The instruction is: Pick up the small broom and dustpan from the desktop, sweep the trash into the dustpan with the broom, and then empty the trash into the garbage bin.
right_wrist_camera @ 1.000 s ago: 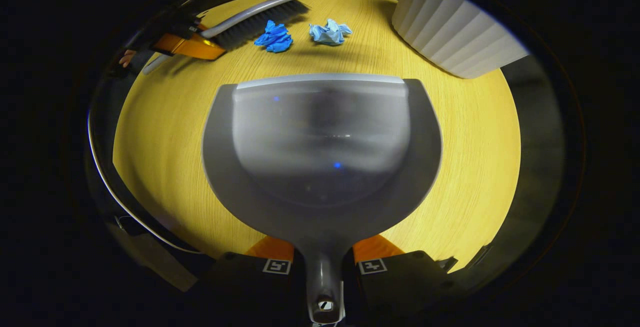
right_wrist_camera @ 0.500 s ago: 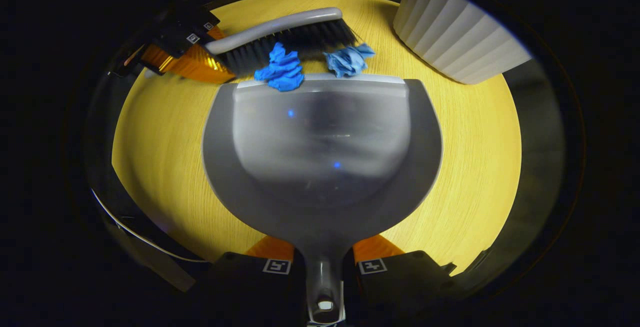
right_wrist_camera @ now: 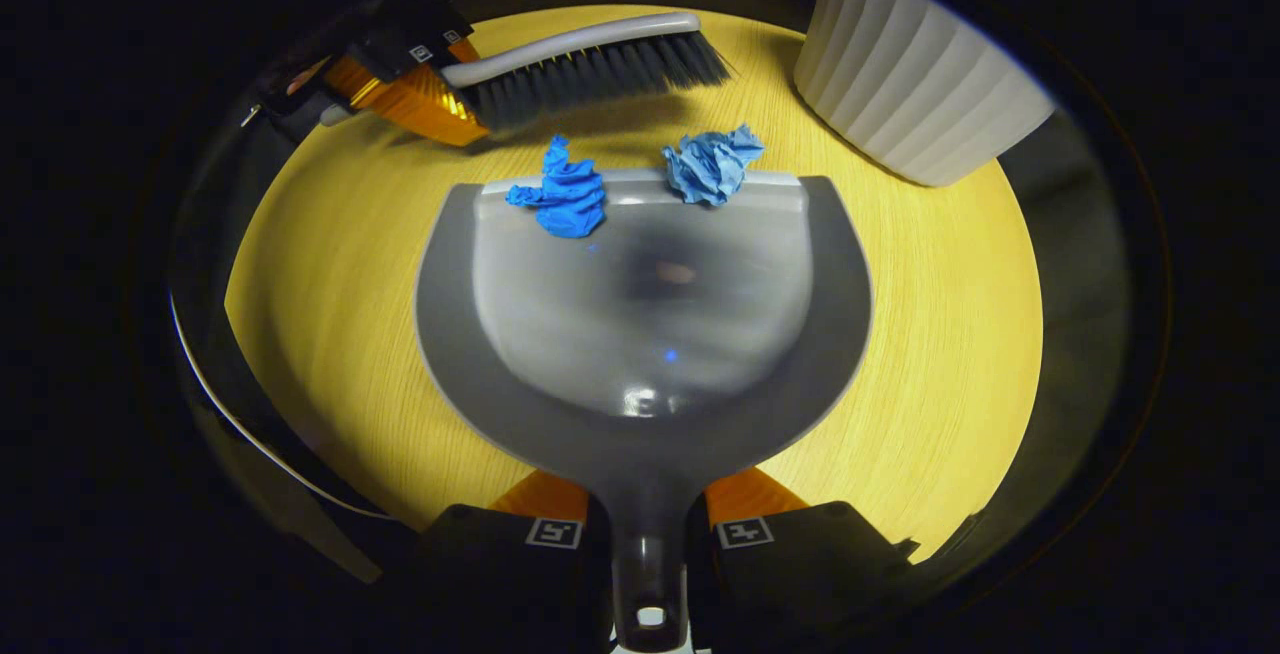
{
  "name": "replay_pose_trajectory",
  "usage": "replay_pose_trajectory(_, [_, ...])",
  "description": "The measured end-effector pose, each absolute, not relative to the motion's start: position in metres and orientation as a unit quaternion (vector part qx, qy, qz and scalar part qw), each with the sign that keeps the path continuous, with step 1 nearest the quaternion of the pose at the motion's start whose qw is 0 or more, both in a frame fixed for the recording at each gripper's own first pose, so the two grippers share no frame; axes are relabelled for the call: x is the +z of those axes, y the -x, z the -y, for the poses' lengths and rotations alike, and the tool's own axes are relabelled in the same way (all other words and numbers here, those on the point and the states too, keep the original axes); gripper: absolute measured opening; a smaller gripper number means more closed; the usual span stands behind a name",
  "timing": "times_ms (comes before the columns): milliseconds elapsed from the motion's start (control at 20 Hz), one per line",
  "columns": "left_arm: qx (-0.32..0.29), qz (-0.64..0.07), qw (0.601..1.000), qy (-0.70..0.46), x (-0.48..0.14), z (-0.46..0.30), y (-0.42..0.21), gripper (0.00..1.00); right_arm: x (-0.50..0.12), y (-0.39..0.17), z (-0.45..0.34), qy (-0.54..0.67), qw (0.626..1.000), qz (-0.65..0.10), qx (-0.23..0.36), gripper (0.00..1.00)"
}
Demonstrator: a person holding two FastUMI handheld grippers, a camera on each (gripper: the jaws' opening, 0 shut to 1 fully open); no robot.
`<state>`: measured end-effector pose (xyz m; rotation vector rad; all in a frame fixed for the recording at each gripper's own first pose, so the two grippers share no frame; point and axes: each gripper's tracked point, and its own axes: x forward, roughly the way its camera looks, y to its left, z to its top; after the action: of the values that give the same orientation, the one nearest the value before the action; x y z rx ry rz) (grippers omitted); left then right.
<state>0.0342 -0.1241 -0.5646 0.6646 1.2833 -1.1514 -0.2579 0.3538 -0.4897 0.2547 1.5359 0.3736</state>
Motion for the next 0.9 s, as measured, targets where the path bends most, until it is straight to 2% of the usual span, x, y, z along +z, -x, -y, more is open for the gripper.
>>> replay_pose_trajectory(50, [-0.484, -0.554, 0.616, -0.283, -0.562, 0.117, -0.04, 0.22, -0.486, 0.259, -0.354, -0.117, 0.698, -0.688, 0.164, 0.27])
replay_pose_trajectory(100, [-0.472, -0.556, 0.626, -0.276, -0.566, 0.108, -0.047, 0.22, -0.484, 0.256, -0.357, -0.124, 0.701, -0.683, 0.161, 0.34])
replay_pose_trajectory(150, [-0.462, -0.563, 0.632, -0.264, -0.569, 0.098, -0.048, 0.25, -0.487, 0.257, -0.358, -0.132, 0.706, -0.678, 0.157, 0.34])
replay_pose_trajectory(250, [-0.441, -0.58, 0.644, -0.235, -0.578, 0.075, -0.047, 0.22, -0.492, 0.257, -0.363, -0.138, 0.713, -0.672, 0.145, 0.31])
replay_pose_trajectory(400, [-0.41, -0.596, 0.665, -0.187, -0.597, 0.039, -0.035, 0.22, -0.493, 0.256, -0.365, -0.131, 0.723, -0.666, 0.124, 0.31])
replay_pose_trajectory(600, [-0.373, -0.604, 0.69, -0.138, -0.615, 0.023, -0.029, 0.22, -0.488, 0.255, -0.374, -0.153, 0.72, -0.671, 0.094, 0.31])
replay_pose_trajectory(650, [-0.367, -0.604, 0.696, -0.129, -0.617, 0.022, -0.027, 0.24, -0.488, 0.254, -0.376, -0.153, 0.717, -0.675, 0.083, 0.31])
replay_pose_trajectory(700, [-0.361, -0.606, 0.699, -0.122, -0.618, 0.021, -0.024, 0.21, -0.489, 0.253, -0.377, -0.152, 0.716, -0.678, 0.066, 0.31])
replay_pose_trajectory(750, [-0.355, -0.609, 0.7, -0.114, -0.62, 0.018, -0.022, 0.25, -0.489, 0.254, -0.381, -0.154, 0.713, -0.682, 0.052, 0.31])
replay_pose_trajectory(800, [-0.35, -0.611, 0.702, -0.108, -0.62, 0.017, -0.022, 0.22, -0.489, 0.251, -0.384, -0.159, 0.71, -0.685, 0.037, 0.31])
replay_pose_trajectory(900, [-0.344, -0.612, 0.705, -0.103, -0.623, 0.015, -0.024, 0.22, -0.487, 0.247, -0.39, -0.161, 0.716, -0.679, 0.008, 0.31])
